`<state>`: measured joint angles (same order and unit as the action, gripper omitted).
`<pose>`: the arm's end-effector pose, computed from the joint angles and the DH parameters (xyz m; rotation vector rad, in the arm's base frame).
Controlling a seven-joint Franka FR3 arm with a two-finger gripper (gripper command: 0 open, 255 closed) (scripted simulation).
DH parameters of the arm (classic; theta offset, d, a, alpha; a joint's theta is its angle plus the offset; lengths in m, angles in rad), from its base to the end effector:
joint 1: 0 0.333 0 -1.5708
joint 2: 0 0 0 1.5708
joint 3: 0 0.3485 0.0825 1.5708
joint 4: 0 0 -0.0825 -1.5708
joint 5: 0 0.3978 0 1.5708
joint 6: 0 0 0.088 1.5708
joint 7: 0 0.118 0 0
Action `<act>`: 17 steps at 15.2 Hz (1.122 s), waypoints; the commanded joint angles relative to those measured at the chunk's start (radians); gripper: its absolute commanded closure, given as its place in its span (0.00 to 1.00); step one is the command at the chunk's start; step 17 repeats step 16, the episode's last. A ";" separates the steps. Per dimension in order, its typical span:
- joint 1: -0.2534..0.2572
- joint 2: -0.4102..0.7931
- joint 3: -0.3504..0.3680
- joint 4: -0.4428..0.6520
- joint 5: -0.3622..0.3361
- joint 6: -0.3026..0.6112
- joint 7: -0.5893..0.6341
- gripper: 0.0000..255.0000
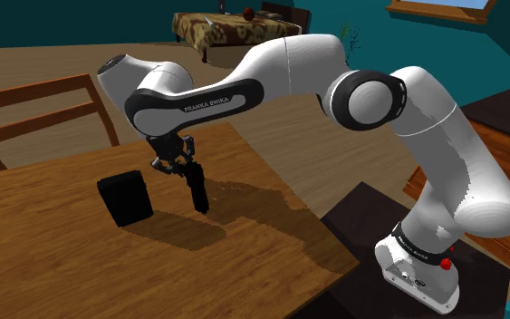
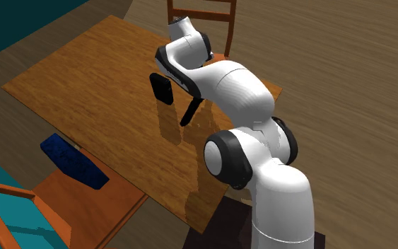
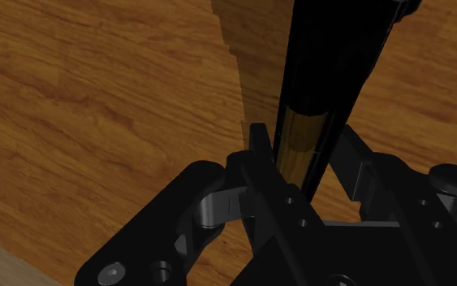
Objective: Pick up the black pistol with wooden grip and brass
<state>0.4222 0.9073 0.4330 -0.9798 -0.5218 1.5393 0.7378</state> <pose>0.6342 0.4528 0.3278 2.8159 0.1014 -0.1217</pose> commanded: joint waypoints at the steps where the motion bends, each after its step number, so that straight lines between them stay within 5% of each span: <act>1: 0.003 -0.003 0.000 0.016 0.001 -0.017 -0.006 1.00; 17: 0.053 0.008 -0.008 0.223 0.003 -0.193 -0.063 1.00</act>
